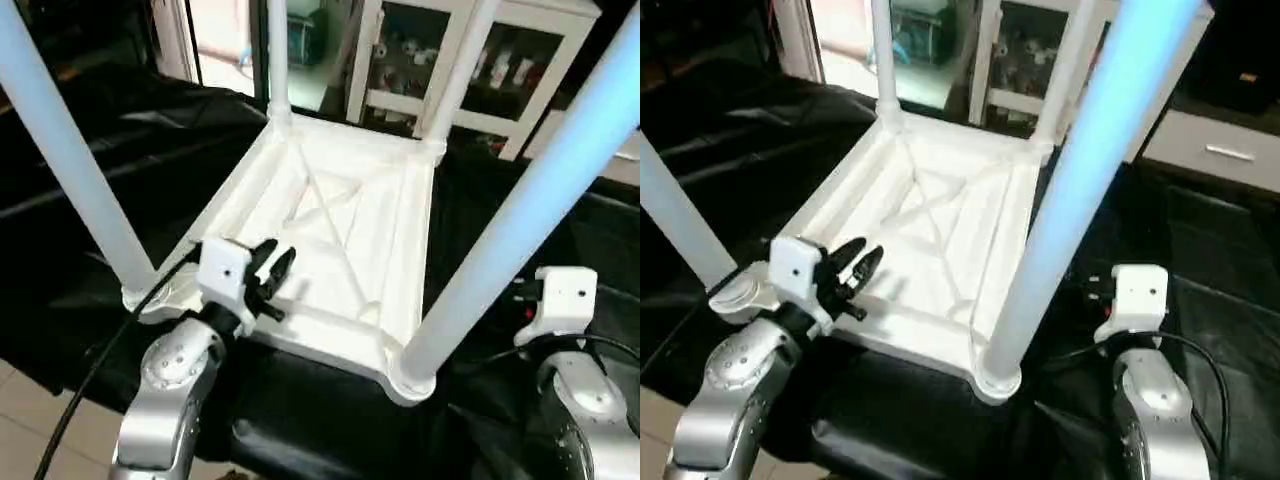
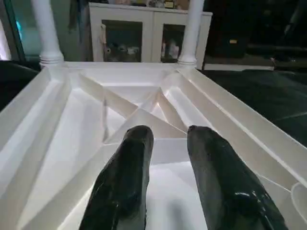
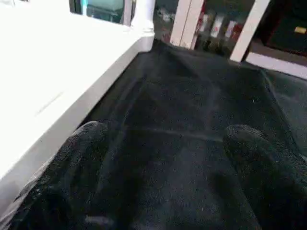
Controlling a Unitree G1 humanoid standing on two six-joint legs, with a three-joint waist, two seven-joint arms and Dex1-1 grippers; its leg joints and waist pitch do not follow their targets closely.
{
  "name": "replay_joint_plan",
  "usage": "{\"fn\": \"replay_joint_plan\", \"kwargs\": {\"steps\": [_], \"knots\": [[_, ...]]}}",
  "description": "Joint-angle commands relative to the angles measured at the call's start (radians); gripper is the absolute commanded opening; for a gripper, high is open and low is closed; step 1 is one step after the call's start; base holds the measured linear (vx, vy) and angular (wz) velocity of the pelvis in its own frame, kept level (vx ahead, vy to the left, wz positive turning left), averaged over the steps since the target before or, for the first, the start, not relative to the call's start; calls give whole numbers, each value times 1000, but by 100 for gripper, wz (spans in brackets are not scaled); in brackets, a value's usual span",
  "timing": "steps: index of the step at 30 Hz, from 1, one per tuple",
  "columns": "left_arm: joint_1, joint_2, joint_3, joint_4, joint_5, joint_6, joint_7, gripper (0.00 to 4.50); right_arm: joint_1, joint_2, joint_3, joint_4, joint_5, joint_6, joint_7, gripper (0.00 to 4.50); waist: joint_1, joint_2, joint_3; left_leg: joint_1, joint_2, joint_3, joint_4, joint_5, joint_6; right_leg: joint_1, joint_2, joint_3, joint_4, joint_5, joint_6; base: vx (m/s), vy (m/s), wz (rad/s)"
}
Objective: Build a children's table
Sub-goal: Rotate leg to tighten
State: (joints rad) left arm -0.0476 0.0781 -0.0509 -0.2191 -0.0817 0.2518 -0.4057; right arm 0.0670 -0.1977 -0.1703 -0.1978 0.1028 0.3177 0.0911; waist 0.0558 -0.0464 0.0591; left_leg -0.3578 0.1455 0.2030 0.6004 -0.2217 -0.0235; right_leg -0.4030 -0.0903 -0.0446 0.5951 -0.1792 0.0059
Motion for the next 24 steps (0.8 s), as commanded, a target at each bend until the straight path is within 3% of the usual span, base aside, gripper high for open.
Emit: {"fn": "replay_joint_plan", "kwargs": {"steps": [1, 3, 4, 5, 6, 7, 8, 9, 10, 12, 13, 15, 19, 20, 21, 22, 23, 24], "knots": [[0, -7, -19, -29, 12, 21, 20, 156, 6, -4, -8, -31, -8, 20, -8, 417, -1, 4, -53, 6, 82, -42, -87, -218, 15, 35, -54, 48, -70, -183, -138, 0, 0, 0], [0, -7, -27, -33, 10, 25, 20, 156, 8, -6, -8, -36, -12, 22, -10, 417, -1, 5, -53, 3, 81, -42, -86, -206, 23, 38, -55, 47, -68, -171, -143, 0, 0, 0], [1, -5, -34, -34, 9, 28, 15, 156, 9, -4, -11, -44, -12, 23, -15, 417, 2, 28, -53, 5, 80, -45, -87, -209, 18, 37, -55, 48, -67, -168, -146, 0, 0, 0], [0, -3, -39, -34, 7, 30, 10, 156, 9, -2, -14, -49, -12, 23, -20, 417, -3, 17, -53, 6, 80, -41, -86, -213, 18, 35, -51, 47, -73, -166, -144, 0, 0, 0], [-2, -1, -41, -33, 6, 31, 7, 156, 10, -1, -20, -60, -8, 29, -23, 417, -1, 24, -54, 4, 79, -44, -86, -209, 18, 40, -52, 47, -67, -155, -144, 0, 0, 0], [-6, 1, -43, -31, 3, 31, 4, 156, 11, 2, -31, -69, 5, 30, -23, 417, -3, 20, -53, 3, 79, -42, -86, -214, 20, 39, -51, 47, -70, -160, -143, 0, 0, 0], [-6, 1, -43, -31, 2, 31, 4, 156, 11, 2, -33, -70, 7, 30, -23, 417, -3, 23, -54, 5, 79, -43, -86, -225, 19, 39, -52, 47, -71, -175, -143, 0, 0, 0], [-9, 2, -45, -31, -1, 34, 2, 156, 12, 8, -56, -77, 37, 27, -19, 417, -3, 22, -54, 4, 78, -43, -86, -232, 18, 39, -52, 47, -72, -190, -143, 0, 0, 0], [-11, 3, -46, -30, -2, 34, 0, 156, 12, 14, -82, -80, 73, 25, -12, 417, -2, 30, -54, 5, 78, -44, -87, -235, 16, 39, -53, 47, -72, -196, -143, 0, 0, 0], [-14, 3, -47, -36, -12, 47, 6, 156, 9, 25, -161, -85, 205, 30, 35, 417, -3, 30, -55, 5, 79, -45, -87, -255, 22, 39, -53, 46, -74, -212, -138, 0, 0, 0], [-15, 4, -47, -36, -13, 48, 7, 156, 9, 25, -175, -86, 229, 30, 45, 417, -4, 29, -55, 7, 79, -44, -86, -257, 28, 39, -53, 47, -74, -208, -138, 0, 0, 0], [-16, 7, -50, -39, -15, 50, 8, 156, 12, 5, -195, -84, 253, 20, 76, 417, -1, 35, -56, 4, 79, -44, -85, -236, 33, 39, -53, 46, -72, -189, -144, 0, 0, 0], [-16, 12, -52, -38, -21, 54, 9, 156, 27, -23, -205, -77, 281, 30, 127, 417, -2, 30, -58, -4, 76, -42, -79, -174, 53, 41, -54, 45, -72, -161, -158, 0, 0, 0], [-13, 12, -51, -41, -23, 55, 10, 156, 43, -30, -199, -72, 288, 37, 153, 417, -2, 29, -62, -13, 74, -41, -70, -84, 85, 37, -50, 43, -66, -79, -178, 0, 0, 0], [-13, 12, -50, -42, -23, 56, 11, 156, 47, -32, -197, -71, 289, 37, 160, 417, -4, 22, -64, -20, 71, -37, -64, -28, 112, 33, -46, 40, -65, -30, -193, 0, 0, 0], [-12, 11, -48, -44, -25, 58, 14, 156, 57, -38, -190, -68, 290, 36, 174, 417, -2, 22, -71, -30, 61, -32, -45, 92, 179, 22, -41, 33, -60, 79, -232, 0, 0, 0], [-8, 9, -45, -47, -26, 58, 18, 156, 67, -40, -181, -69, 290, 35, 184, 417, 2, 21, -93, -40, 47, -31, -17, 259, 261, 13, -32, 23, -40, 243, -271, 0, 0, 0], [-4, 8, -40, -50, -26, 60, 26, 156, 75, -42, -168, -72, 289, 35, 194, 417, 3, 22, -113, -57, 29, -30, 8, 439, 343, -4, -9, 9, -24, 426, -292, 0, 0, 0]]}}
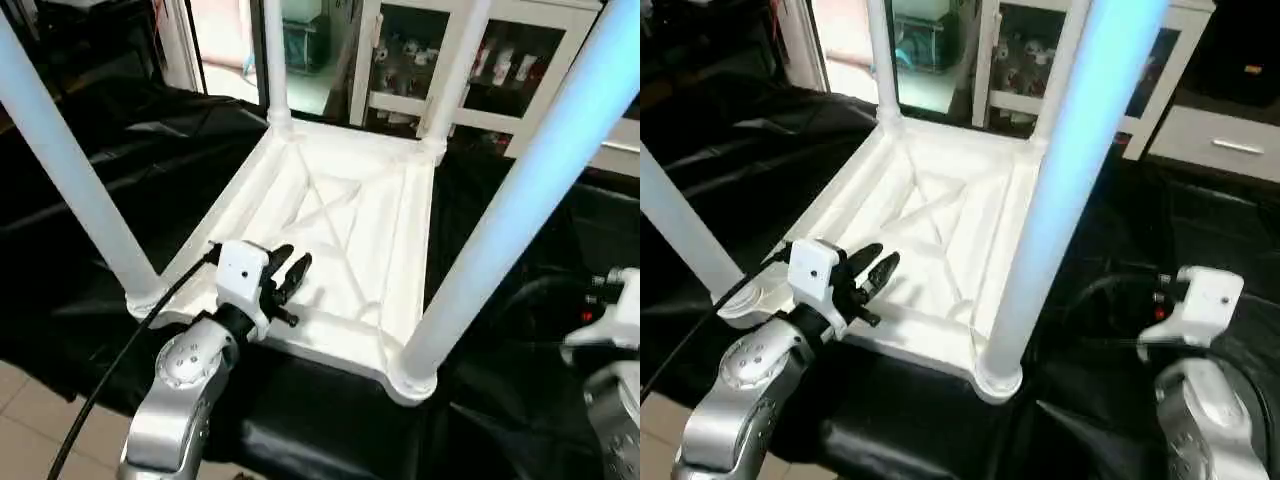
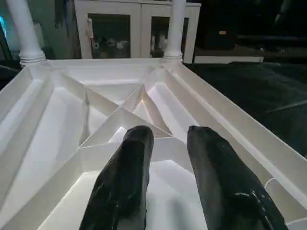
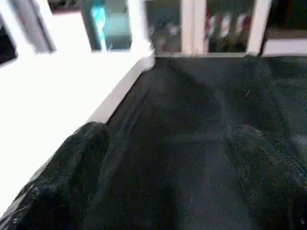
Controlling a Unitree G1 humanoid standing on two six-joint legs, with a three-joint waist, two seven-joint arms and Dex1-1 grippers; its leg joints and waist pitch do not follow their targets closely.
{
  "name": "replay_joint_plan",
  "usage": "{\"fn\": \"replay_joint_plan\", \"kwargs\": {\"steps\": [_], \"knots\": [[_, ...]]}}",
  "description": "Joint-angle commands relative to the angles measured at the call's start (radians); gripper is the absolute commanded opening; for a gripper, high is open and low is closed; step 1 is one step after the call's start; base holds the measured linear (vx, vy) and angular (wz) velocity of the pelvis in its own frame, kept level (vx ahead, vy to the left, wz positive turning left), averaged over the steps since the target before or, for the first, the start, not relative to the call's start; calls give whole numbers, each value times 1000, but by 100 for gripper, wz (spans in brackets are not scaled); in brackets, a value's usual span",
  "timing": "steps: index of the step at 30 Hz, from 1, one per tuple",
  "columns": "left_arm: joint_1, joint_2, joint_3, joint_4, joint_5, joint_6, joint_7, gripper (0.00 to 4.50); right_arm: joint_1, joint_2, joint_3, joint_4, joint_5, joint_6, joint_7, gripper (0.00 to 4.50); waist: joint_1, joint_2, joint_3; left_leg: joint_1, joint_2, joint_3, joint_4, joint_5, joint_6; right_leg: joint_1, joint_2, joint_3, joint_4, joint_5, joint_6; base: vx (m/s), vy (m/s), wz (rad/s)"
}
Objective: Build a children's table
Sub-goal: Rotate leg to tighten
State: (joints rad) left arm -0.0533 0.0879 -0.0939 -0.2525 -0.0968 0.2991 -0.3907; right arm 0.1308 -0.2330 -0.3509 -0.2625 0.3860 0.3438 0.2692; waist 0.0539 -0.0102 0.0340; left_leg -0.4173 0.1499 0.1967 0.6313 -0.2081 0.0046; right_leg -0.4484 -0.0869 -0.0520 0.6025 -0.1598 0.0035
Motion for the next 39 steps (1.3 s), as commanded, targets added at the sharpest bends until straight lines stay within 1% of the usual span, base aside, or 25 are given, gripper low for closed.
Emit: {"fn": "replay_joint_plan", "kwargs": {"steps": [1, 3, 7, 9, 10, 11, 12, 13, 14, 15, 16, 17, 18, 19, 21, 22, 23, 25, 26, 28, 29, 31, 32, 36, 39], "knots": [[5, 0, 3, -18, -10, 11, 14, 156, 12, -6, 20, -10, 4, 10, 18, 417, 5, -16, -92, -10, 20, -25, -17, 498, 349, 30, -3, 6, -29, 467, -294, -68, 11, 0], [8, 2, 3, -18, -10, 9, 14, 156, 8, -2, 30, -13, 3, 11, 17, 417, 10, -7, -97, -31, 18, -24, -2, 510, 393, -4, 8, -16, -45, 394, -287, -118, 14, 4], [12, 1, 0, -18, -9, 9, 21, 156, -5, 0, 55, -12, -7, 9, 13, 417, -1, 13, -68, -64, 62, -22, -42, -49, 295, -55, 12, -65, -128, -381, -140, -218, 30, 1], [14, -3, 6, -14, -2, 6, 36, 156, -8, 1, 60, -12, -22, 7, 3, 417, 16, 34, -47, -105, 193, -43, -195, -332, 225, -2, 56, -102, 161, -365, -14, -262, -12, 10], [16, -5, 10, -12, 1, 3, 44, 156, -9, 2, 61, -13, -27, 6, -4, 417, 83, 33, -23, -148, 155, 61, -238, -530, 49, 2, 79, -131, 255, -344, -28, -299, -65, 24], [22, -14, 22, -6, 4, 5, 69, 156, -7, 1, 66, -11, -49, 0, -20, 417, 103, -8, -25, -159, 176, 61, -245, -628, -29, 54, 41, -44, 269, -404, 6, -154, -44, 15], [30, -23, 32, 1, 4, -5, 87, 156, -3, 2, 72, -8, -65, -5, -31, 417, 73, -70, -59, -85, 110, 109, -47, -435, -154, -9, -14, 45, 194, -691, 54, -225, -143, 32], [36, -28, 38, 5, 3, -12, 98, 156, -1, 1, 76, -5, -75, -8, -38, 417, 63, -60, -30, -8, 22, -27, 288, -232, -92, -173, -150, 157, -124, -1241, 51, -57, -86, 31], [53, -36, 51, 11, 18, -37, 128, 156, 8, -9, 100, 3, -116, -32, -40, 417, 51, -83, 6, -96, -21, -43, 302, -220, -45, -100, -115, 155, -118, -1290, 80, -176, -63, 33], [65, -39, 58, 14, 29, -56, 147, 156, 13, -16, 117, 9, -143, -49, -39, 417, 74, -75, 14, -95, -40, -69, 280, -235, -52, -49, -103, 148, -92, -1258, 63, -105, 36, 15], [92, -31, 62, 16, 66, -86, 179, 156, 32, -43, 173, 8, -183, -103, 7, 417, 69, -86, 9, -7, -44, -89, 259, -338, -59, -49, -84, 141, -65, -1240, 43, -189, 53, 15], [119, -25, 66, 10, 95, -99, 206, 156, 47, -68, 225, 2, -205, -134, 59, 417, 54, -71, 7, 110, -14, -93, 175, -505, -47, -44, -52, 74, -43, -1067, 25, -243, 68, 22], [136, -21, 68, 6, 112, -104, 220, 156, 55, -83, 258, -4, -212, -151, 94, 417, 12, -31, 23, 130, 102, -175, -4, -742, -43, -55, 16, -6, 39, -684, -3, -243, 68, 22], [159, -20, 76, -7, 126, -93, 243, 156, 56, -84, 284, -9, -211, -156, 117, 417, 6, -26, 18, 82, 177, -196, -108, -839, -15, -4, 13, -15, 133, -459, -9, -310, 74, 21], [204, -20, 94, -37, 145, -99, 274, 156, 28, -52, 308, 7, -191, -123, 114, 417, 26, -29, 34, 15, 129, -106, -193, -976, 1, 101, 18, -79, 204, -117, -30, -191, 49, 15], [217, -20, 98, -45, 149, -104, 279, 156, 19, -42, 316, 14, -188, -115, 111, 417, 38, -14, 33, 0, 113, -91, -197, -988, -29, 128, 15, -80, 200, -142, -20, -189, 28, 9], [250, -35, 117, -70, 150, -103, 303, 156, -4, -17, 313, 54, -181, -116, 101, 417, 53, -56, 27, -8, 81, -67, -190, -907, -84, 176, 9, -49, 174, -268, -1, -250, 19, 3], [301, -49, 144, -107, 155, -98, 323, 156, -39, 22, 296, 135, -177, -128, 67, 417, 46, -146, 0, 91, 49, -99, 8, -369, -141, 102, -167, 76, -55, -843, 29, -129, -24, -9], [318, -51, 147, -117, 152, -105, 321, 156, -49, 38, 282, 164, -170, -133, 54, 417, 40, -120, 15, 51, 24, -147, 95, 17, -70, 125, -232, 102, -131, -917, -36, -107, -17, -11], [330, -42, 149, -122, 148, -114, 313, 156, -57, 58, 272, 194, -172, -145, 30, 417, 49, -87, 32, 83, 46, -161, 33, 25, -124, 145, -176, 17, -115, -781, -118, -105, 18, -4], [332, -39, 146, -124, 153, -135, 315, 156, -63, 67, 270, 217, -182, -159, 13, 417, 34, -67, 39, 97, 89, -169, -78, -391, -173, 122, -80, -14, -65, -640, -113, 0, 0, 0], [331, -38, 133, -128, 139, -142, 307, 156, -69, 70, 274, 235, -186, -181, 8, 417, 24, -58, 35, 84, 98, -182, -137, -787, -207, 141, -66, -3, -34, -458, -92, -79, 60, 14], [324, -32, 116, -133, 126, -156, 291, 156, -81, 83, 282, 255, -191, -189, -3, 417, 25, -42, 23, 77, 88, -178, -143, -761, -198, 161, -80, -1, -43, -383, -97, -96, 106, -6], [241, -33, 84, -119, 122, -106, 271, 156, -127, 124, 292, 265, -173, -169, -10, 417, 19, -60, 19, 123, 98, -70, -129, -499, -252, 89, -54, 62, -79, -407, -38, -64, 82, -51], [188, -21, 99, -92, 126, -102, 260, 156, -128, 126, 287, 266, -181, -179, -16, 417, 29, -61, 2, 113, 69, -21, -107, -442, -166, 71, -69, 124, -99, -509, -12, -37, 72, -67]]}}
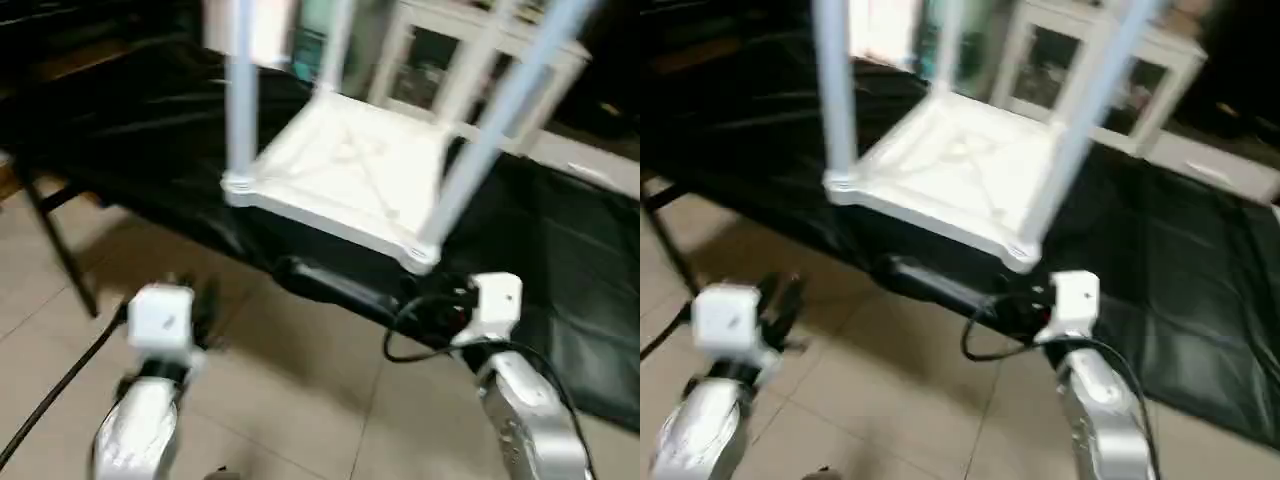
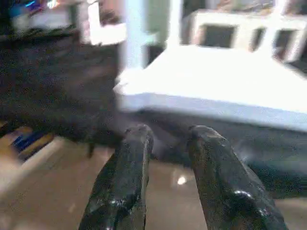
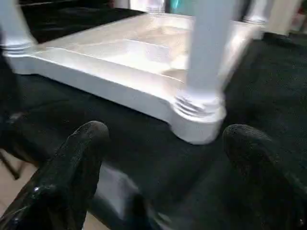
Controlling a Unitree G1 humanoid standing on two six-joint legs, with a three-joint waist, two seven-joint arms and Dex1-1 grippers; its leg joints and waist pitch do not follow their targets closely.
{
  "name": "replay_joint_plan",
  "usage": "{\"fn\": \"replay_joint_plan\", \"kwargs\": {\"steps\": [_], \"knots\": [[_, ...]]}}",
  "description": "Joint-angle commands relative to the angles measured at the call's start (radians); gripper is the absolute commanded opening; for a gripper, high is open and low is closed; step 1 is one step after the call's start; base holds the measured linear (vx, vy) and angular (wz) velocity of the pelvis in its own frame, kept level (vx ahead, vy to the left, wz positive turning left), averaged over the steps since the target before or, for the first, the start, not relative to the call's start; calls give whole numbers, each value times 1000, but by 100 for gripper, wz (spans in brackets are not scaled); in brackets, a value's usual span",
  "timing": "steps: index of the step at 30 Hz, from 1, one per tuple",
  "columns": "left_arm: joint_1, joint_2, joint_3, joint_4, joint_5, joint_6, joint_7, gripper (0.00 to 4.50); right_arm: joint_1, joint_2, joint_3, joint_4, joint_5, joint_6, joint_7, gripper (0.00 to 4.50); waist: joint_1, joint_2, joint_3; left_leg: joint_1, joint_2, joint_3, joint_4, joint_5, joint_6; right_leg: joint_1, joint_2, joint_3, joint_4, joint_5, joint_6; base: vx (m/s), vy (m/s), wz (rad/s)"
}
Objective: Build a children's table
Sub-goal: Rotate leg to tighten
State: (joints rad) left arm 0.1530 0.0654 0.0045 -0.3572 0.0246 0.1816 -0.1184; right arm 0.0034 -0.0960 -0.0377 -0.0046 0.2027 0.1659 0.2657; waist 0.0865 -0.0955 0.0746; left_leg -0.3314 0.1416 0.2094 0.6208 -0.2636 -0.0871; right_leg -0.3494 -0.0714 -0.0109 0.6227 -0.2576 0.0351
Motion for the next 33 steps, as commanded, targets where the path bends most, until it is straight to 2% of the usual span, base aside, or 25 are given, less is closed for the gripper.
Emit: {"fn": "replay_joint_plan", "kwargs": {"steps": [1, 2, 3, 4, 5, 6, 7, 8, 9, 11, 12, 13, 14, 15, 16, 17, 18, 20, 22, 23, 24, 25, 26, 27, 33], "knots": [[-19, 2, 1, 12, 5, 15, -12, 156, 0, -11, -27, 8, 2, -1, -12, 417, -1, 14, -41, 16, 73, -29, -90, -345, -46, -20, -90, 99, -121, -388, -41, -7, 96, -76], [-27, 8, 3, 17, 3, 13, -17, 156, 3, -12, -27, 7, -1, -4, -15, 417, 6, 15, -40, 10, 69, -27, -79, -322, -14, -16, -101, 120, -127, -377, -43, 25, 130, -73], [-40, 13, 7, 28, -5, 12, -18, 156, 8, -12, -32, 0, 4, -6, -20, 417, 42, 5, -51, -32, 50, -63, 40, -209, 93, 40, -214, 254, -170, -364, -107, 25, 130, -73], [-49, 16, 10, 36, -10, 10, -19, 156, 14, -13, -37, -8, 8, -6, -25, 417, 54, 1, -45, -48, 58, -90, 79, -189, 98, 41, -248, 294, -193, -393, -149, 44, 183, -79], [-59, 18, 9, 44, -15, 6, -23, 156, 16, -15, -43, -15, 10, -2, -31, 417, 49, 16, -46, -83, 44, -147, 97, -164, 75, 55, -215, 310, -178, -390, -222, 35, 227, -79], [-70, 19, 7, 50, -17, 5, -24, 156, 17, -17, -51, -22, 13, 0, -36, 417, 33, 20, -44, -49, 11, -134, 26, -154, 72, 20, -87, 269, -166, -396, -205, 35, 227, -79], [-76, 20, 4, 53, -18, 7, -24, 156, 14, -17, -56, -24, 13, 1, -37, 417, 32, 38, -58, -19, -7, -118, -21, -121, 102, 4, -23, 240, -150, -362, -170, -13, 247, -57], [-87, 20, 0, 58, -22, 5, -25, 156, 13, -19, -62, -32, 14, 6, -40, 417, -23, 53, -62, 86, 22, -89, -81, -165, 228, -125, 83, 119, -59, -288, -93, -26, 288, -50], [-103, 18, -4, 66, -23, 7, -24, 156, 10, -21, -68, -41, 17, 10, -40, 417, -45, 76, -62, 47, 64, -65, -130, -126, 337, -136, 65, 0, 85, -188, -76, -26, 288, -50], [-132, 9, -3, 83, -23, 8, -15, 156, 3, -32, -72, -66, 17, 28, -40, 417, -59, 75, -63, 49, 107, -21, -139, 75, 364, -142, 11, -81, 108, -37, -98, -13, 265, -60], [-142, 11, -4, 93, -7, 0, -4, 156, 0, -37, -71, -76, 15, 30, -37, 417, -66, 62, -64, 59, 113, -5, -136, 126, 337, -140, -2, -93, 97, 1, -108, -18, 249, -63], [-158, 9, -3, 110, -15, -17, -11, 156, -10, -44, -71, -80, 19, 35, -30, 417, -47, 20, -77, 56, 76, 37, -68, 68, 136, -77, -112, -2, -14, 67, -194, -9, 225, -72], [-167, 12, -5, 127, -14, -41, -18, 156, -18, -50, -69, -80, 16, 38, -27, 417, -10, -23, -91, -20, 24, -3, 31, -69, 93, 18, -217, 117, -80, 38, -246, -32, 218, -75], [-167, 12, -5, 127, -14, -41, -18, 156, -18, -50, -69, -80, 16, 38, -27, 417, 4, 15, -66, -61, 46, -114, 97, -131, 24, 32, -264, 177, -116, -28, -382, -32, 218, -75], [-169, 13, -11, 138, -4, -54, -15, 156, -22, -62, -67, -83, 8, 37, -22, 417, -7, 24, -55, -89, 68, -152, 65, -61, 22, 55, -253, 77, -94, -33, -421, -26, 224, -65], [-169, 11, -14, 134, -6, -50, -15, 156, -28, -74, -62, -100, 11, 49, -10, 417, -57, 73, -62, -60, 100, -183, -76, 41, -66, 7, -29, -59, -58, -70, -276, 13, 182, -21], [-163, 9, -15, 125, -6, -37, -10, 156, -32, -82, -56, -117, 16, 65, 0, 417, -89, 110, -81, 25, 241, -267, -109, 254, -107, -97, 2, -57, 71, -42, -89, 13, 182, -21], [-145, -4, -2, 111, -28, -20, -4, 156, -39, -89, -46, -126, 18, 85, 11, 417, -80, 113, -82, 14, 200, -240, -78, 620, -156, -126, 7, -62, 141, -60, -4, -12, 109, 4], [-123, -1, 11, 78, -17, -7, 15, 156, -63, -103, -21, -111, -16, 89, 9, 417, -86, 95, -99, 44, 142, -227, -47, 839, -65, -112, 8, -59, 110, -44, 13, -12, 40, -1], [-114, 12, 20, 54, -4, 15, 22, 156, -84, -105, -11, -93, -20, 85, 16, 417, -80, 62, -100, 45, 115, -212, -46, 923, 28, -84, -9, -42, 61, 17, 11, 0, 0, 0], [-113, 16, 21, 50, 1, 22, 24, 156, -89, -105, -9, -88, -19, 84, 18, 417, -79, 41, -104, 47, 90, -196, -33, 898, 62, -66, -25, -16, 6, 91, 20, -51, -109, -6], [-109, 9, 32, 51, -5, 14, 32, 156, -101, -105, -10, -65, -17, 77, 23, 417, -68, 4, -100, 12, 31, -144, -6, 644, 79, -24, -72, 23, -40, 242, 7, -66, -147, -4], [-109, 9, 32, 51, -5, 14, 32, 156, -101, -105, -10, -65, -17, 77, 23, 417, -31, -15, -82, -45, 29, -118, -37, 275, 90, 14, -126, 47, -74, 177, 9, -66, -147, -4], [-113, 5, 44, 48, -15, 20, 41, 156, -127, -98, -13, -39, 6, 80, 45, 417, -20, -44, -77, -32, 48, -111, -58, 30, 69, 19, -115, 48, -81, 33, -4, -86, -138, 1], [-156, 26, 25, 77, 20, 6, 47, 156, -171, -98, -2, 8, -13, 57, 49, 417, -13, -28, -57, -18, 94, -94, -109, -198, 25, -6, -77, 17, -90, -243, -125, -105, -79, 3]]}}
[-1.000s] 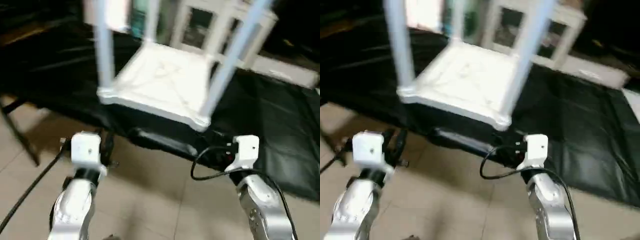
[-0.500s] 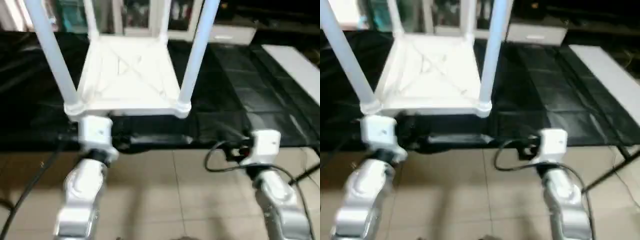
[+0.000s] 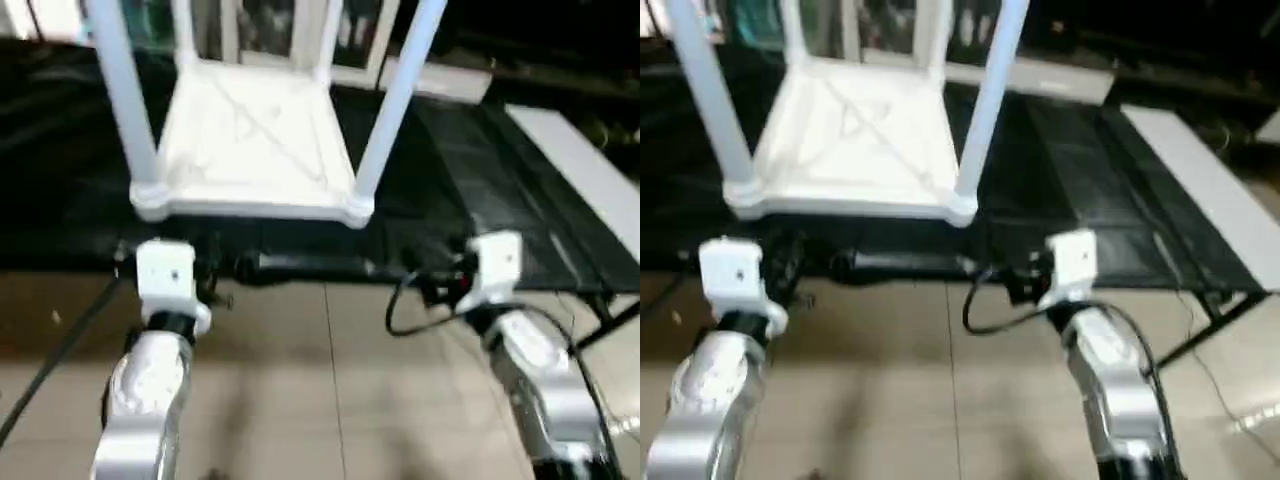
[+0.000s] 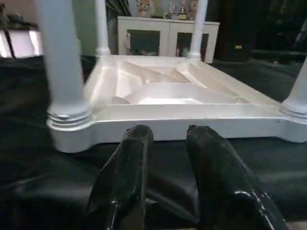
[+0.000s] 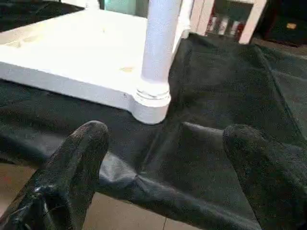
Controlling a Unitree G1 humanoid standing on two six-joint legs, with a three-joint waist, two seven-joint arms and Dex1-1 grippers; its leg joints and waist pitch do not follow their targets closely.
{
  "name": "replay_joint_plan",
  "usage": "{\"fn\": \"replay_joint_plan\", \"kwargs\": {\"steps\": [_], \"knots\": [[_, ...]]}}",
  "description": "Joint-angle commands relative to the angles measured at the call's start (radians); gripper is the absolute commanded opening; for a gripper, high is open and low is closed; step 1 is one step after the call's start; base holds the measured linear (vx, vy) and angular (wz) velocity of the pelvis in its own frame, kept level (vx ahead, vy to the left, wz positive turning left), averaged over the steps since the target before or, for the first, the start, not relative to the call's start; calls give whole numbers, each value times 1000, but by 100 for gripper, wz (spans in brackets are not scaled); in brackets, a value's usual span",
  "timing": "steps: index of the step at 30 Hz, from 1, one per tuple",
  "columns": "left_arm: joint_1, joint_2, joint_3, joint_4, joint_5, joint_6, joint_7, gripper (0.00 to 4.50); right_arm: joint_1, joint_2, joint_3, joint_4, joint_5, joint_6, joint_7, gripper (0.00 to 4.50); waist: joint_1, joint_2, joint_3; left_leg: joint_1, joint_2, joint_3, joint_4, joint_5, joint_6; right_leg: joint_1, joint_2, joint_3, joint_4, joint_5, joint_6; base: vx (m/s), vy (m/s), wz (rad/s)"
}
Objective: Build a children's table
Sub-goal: Rotate leg to tighten
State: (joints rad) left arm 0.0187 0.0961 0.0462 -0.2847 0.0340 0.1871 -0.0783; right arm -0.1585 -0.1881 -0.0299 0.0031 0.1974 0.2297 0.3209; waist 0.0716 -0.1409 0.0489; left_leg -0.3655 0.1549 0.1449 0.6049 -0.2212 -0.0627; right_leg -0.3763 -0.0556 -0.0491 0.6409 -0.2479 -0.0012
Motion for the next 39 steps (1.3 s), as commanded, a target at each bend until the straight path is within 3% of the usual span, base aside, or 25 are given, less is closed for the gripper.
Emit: {"fn": "replay_joint_plan", "kwargs": {"steps": [1, 2, 3, 4, 6, 10, 11, 12, 15, 16, 17, 18, 20, 21, 23, 24, 25, 26, 27, 28, 29, 30, 31, 36, 39], "knots": [[-23, -6, -16, 4, 11, 3, 7, 156, -9, -6, -10, 1, -6, -7, -6, 417, 3, 15, -31, 17, 83, -28, -94, -247, -5, 20, -91, 55, -107, -247, -88, -62, -7, 1], [-33, -2, -16, 2, 10, 6, 3, 156, -9, 0, -17, 6, 2, -9, -16, 417, 7, 18, -30, 24, 84, -26, -93, -271, -18, 15, -91, 54, -106, -242, -89, -54, 1, 12], [-39, 1, -16, 2, 10, 11, 0, 156, -9, 5, -22, 11, 7, -12, -22, 417, 24, 39, -17, -32, 48, -67, -121, -367, 42, 70, -114, -4, -120, -377, -55, -54, 1, 12], [-43, 2, -15, 3, 10, 13, -1, 156, -9, 7, -24, 13, 8, -14, -24, 417, 19, 24, -24, -26, 43, -72, -108, -388, 50, 76, -127, -15, -136, -456, -43, -30, 14, 37], [-54, 8, -15, 7, 9, 22, -8, 156, -9, 15, -29, 23, 10, -24, -33, 417, 20, 67, -11, -29, 38, -78, -85, -458, 31, 132, -159, -68, -192, -719, -49, 12, 28, 49], [-85, 24, -19, 37, 8, 25, -18, 156, -4, 31, -29, 35, 4, -46, -37, 417, 18, 88, -8, -7, 30, -73, -96, -505, 49, 172, -121, -114, -205, -678, -76, 56, 41, 61], [-101, 27, -19, 55, 8, 18, -22, 156, 9, 41, -35, 25, 7, -56, -49, 417, 6, 106, -19, 38, 46, -89, -115, -481, 63, 152, -82, -108, -182, -503, -112, 136, 40, 49], [-105, 28, -20, 60, 7, 17, -24, 156, 13, 42, -35, 21, 5, -60, -52, 417, -19, 132, -19, 134, 119, -126, -137, -590, 23, 72, -38, -81, -86, -309, -129, 136, 40, 49], [-124, 29, -16, 85, -9, 17, -37, 156, 44, 31, -20, -8, -16, -87, -49, 417, -15, 126, -27, 155, 125, -146, -139, -519, 163, -4, -41, -26, 1, -36, -33, 143, 18, 15], [-126, 29, -16, 89, -12, 17, -39, 156, 51, 33, -24, -16, -15, -93, -52, 417, -17, 132, -28, 150, 111, -135, -133, -463, 206, -9, -47, -18, -4, 6, -31, 134, -33, 6], [-128, 28, -17, 94, -19, 19, -45, 156, 67, 37, -31, -32, -10, -104, -56, 417, -12, 110, -18, 99, 56, -71, -126, -431, 215, 34, -85, 15, -81, 40, -50, 163, -71, 16], [-129, 28, -17, 95, -20, 19, -46, 156, 70, 37, -33, -35, -9, -106, -57, 417, 23, 89, -18, 63, -7, -9, -53, -334, 198, 88, -154, 97, -143, -80, -136, 163, -71, 16], [-132, 26, -19, 107, -34, 21, -53, 156, 122, 49, -48, -83, 17, -128, -47, 417, 61, 83, -45, -42, 6, -40, 63, -103, 175, 210, -237, 161, -169, -205, -256, 148, -43, 0], [-131, 24, -21, 110, -36, 22, -54, 156, 137, 51, -51, -95, 23, -132, -43, 417, 60, 86, -49, -82, 12, -50, 70, -22, 157, 220, -201, 134, -141, -35, -303, 184, -24, -10], [-124, 22, -21, 113, -39, 13, -54, 156, 160, 46, -51, -108, 11, -147, -44, 417, 53, 118, -63, -78, 13, -41, -3, 149, 167, 196, -95, 45, -101, 160, -294, 202, 19, -6], [-122, 22, -21, 114, -41, 9, -54, 156, 165, 45, -51, -110, 5, -152, -45, 417, 32, 172, -75, 1, 48, -65, -49, 278, 237, 134, -14, -26, -53, 146, -195, 152, 39, -4], [-109, 16, -12, 112, -52, -2, -53, 156, 178, 44, -57, -117, 2, -164, -51, 417, -8, 175, -57, 42, 89, -111, -55, 290, 351, 61, 18, -39, -2, 70, -139, 152, 49, 0], [-101, 13, -7, 109, -58, -9, -53, 156, 185, 44, -62, -121, 3, -172, -54, 417, -26, 178, -85, 142, 163, -179, -24, 393, 506, -42, -27, -10, 52, -51, -82, 132, 24, -2], [-70, 8, 9, 95, -67, -36, -52, 156, 203, 53, -89, -136, 19, -198, -68, 417, -20, 171, -82, 113, 164, -182, -13, 621, 556, -53, -50, 18, 57, 2, -10, 132, 24, -2], [-52, 7, 18, 84, -73, -46, -51, 156, 208, 61, -105, -141, 30, -207, -76, 417, -16, 162, -81, 94, 147, -166, -1, 751, 538, -53, -58, 33, 39, 76, 17, 53, 21, -10], [-34, 5, 25, 72, -77, -49, -49, 156, 211, 67, -120, -145, 42, -211, -83, 417, -9, 120, -82, 49, 75, -115, 25, 722, 436, -23, -85, 65, -32, 221, 33, 0, 0, 0], [-19, 3, 29, 61, -81, -50, -46, 156, 215, 70, -131, -149, 52, -212, -85, 417, 6, 100, -72, -11, -7, -50, 24, 411, 321, 31, -90, 82, -44, 292, -22, 0, 0, 0], [-6, 2, 34, 52, -86, -50, -43, 156, 217, 71, -137, -151, 60, -214, -81, 417, 9, 88, -68, -34, -5, -45, 6, 280, 275, 60, -101, 91, -53, 296, -34, 0, 0, 0], [29, -7, 41, 26, -88, -53, -27, 156, 205, 57, -132, -159, 72, -214, -59, 417, -19, 109, -31, 31, 51, -36, -85, -395, 65, 53, -64, 49, -109, -295, -163, 0, 0, 0], [30, -12, 38, 19, -89, -56, -29, 156, 197, 50, -126, -160, 84, -200, -46, 417, -22, 108, -27, 50, 58, -33, -101, -498, 20, 55, -62, 44, -123, -404, -126, 0, 0, 0]]}}
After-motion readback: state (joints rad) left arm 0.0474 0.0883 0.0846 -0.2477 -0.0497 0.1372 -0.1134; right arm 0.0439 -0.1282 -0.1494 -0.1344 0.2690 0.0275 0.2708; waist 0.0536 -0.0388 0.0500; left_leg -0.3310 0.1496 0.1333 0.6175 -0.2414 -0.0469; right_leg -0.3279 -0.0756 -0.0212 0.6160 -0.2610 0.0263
